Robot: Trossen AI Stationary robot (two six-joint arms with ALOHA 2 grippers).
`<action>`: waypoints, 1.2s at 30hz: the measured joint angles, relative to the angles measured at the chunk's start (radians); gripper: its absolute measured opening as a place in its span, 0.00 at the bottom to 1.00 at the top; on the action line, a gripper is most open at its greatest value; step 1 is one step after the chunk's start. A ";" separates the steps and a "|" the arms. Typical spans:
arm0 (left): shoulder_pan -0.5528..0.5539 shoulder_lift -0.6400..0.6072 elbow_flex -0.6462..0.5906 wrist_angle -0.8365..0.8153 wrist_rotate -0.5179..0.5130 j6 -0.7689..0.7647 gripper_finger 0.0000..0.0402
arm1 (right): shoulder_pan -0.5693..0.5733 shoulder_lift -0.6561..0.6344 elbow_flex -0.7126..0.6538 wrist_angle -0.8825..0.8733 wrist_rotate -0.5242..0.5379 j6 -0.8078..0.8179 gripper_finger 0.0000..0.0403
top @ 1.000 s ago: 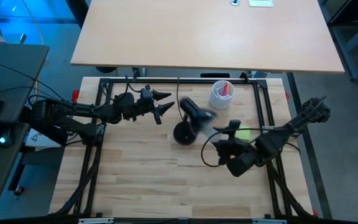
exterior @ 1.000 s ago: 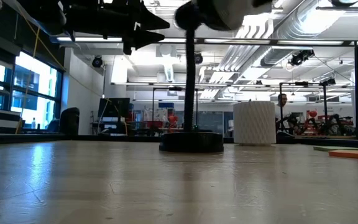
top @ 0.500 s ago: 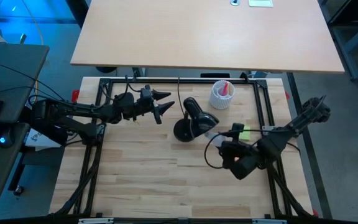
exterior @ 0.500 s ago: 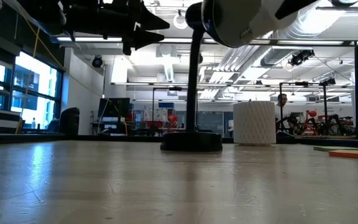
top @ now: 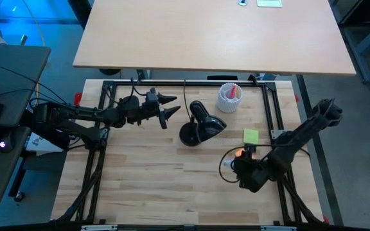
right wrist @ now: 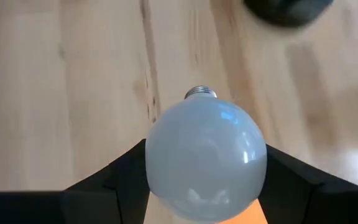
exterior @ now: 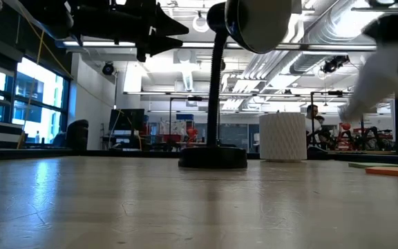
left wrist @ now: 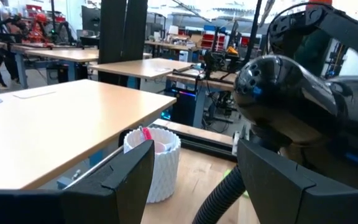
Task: Screw lightbulb
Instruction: Remove the white lightbulb from the black lamp
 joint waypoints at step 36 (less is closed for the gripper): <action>0.000 0.000 0.000 -0.078 0.001 -0.017 0.56 | -0.036 0.313 -0.412 0.646 0.525 0.626 0.58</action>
